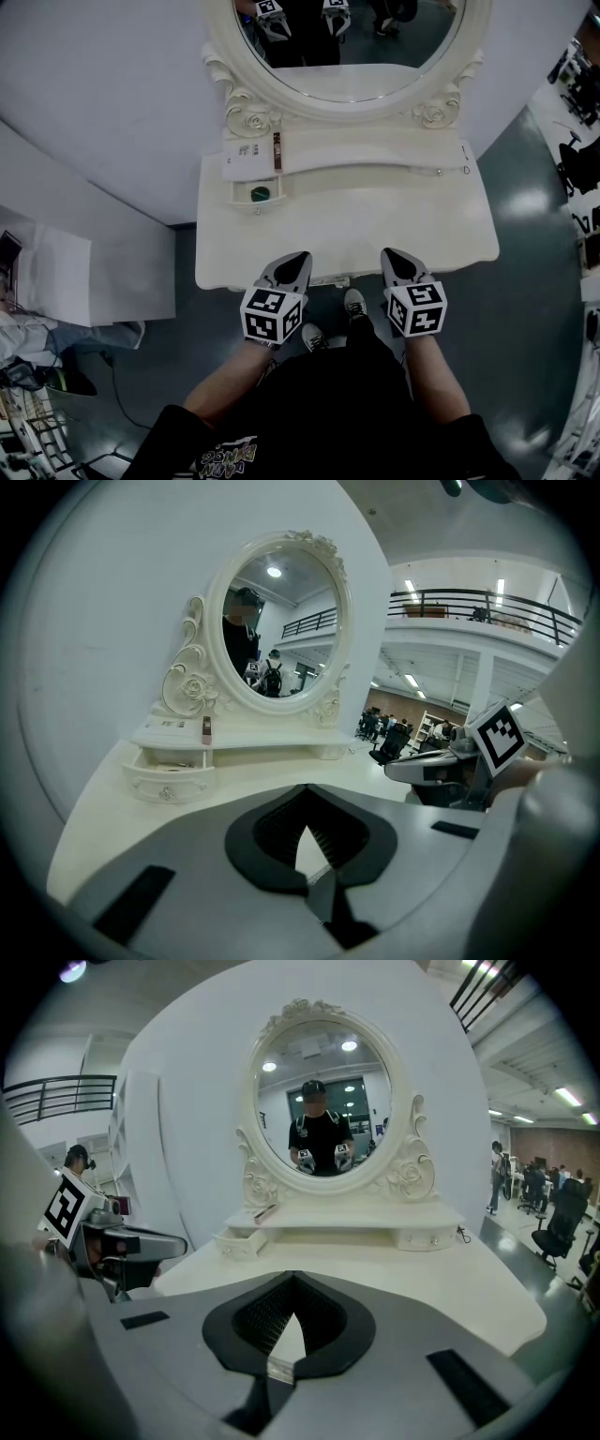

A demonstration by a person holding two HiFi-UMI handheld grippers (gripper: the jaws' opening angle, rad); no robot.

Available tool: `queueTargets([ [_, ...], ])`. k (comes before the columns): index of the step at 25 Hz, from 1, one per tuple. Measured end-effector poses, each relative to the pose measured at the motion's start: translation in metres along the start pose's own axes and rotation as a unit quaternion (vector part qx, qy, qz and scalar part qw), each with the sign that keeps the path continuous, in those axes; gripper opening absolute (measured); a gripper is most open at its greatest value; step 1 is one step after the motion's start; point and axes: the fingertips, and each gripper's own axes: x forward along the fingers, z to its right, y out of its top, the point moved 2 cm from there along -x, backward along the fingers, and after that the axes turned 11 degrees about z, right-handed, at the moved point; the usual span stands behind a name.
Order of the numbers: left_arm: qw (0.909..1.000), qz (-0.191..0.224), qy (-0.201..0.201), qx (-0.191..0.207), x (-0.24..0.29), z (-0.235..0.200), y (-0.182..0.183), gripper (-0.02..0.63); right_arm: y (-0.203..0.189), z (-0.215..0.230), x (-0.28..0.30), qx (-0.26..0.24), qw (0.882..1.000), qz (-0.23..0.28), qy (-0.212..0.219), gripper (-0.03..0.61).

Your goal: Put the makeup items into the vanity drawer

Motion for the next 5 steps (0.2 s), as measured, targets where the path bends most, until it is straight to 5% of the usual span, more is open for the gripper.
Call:
queueTargets([
  [5, 1.0000, 0.001, 0.001, 0.001, -0.0023, 0.0001, -0.0003, 0.008, -0.0001, -0.0018, -0.0016, -0.001, 1.000, 0.002, 0.001, 0.028],
])
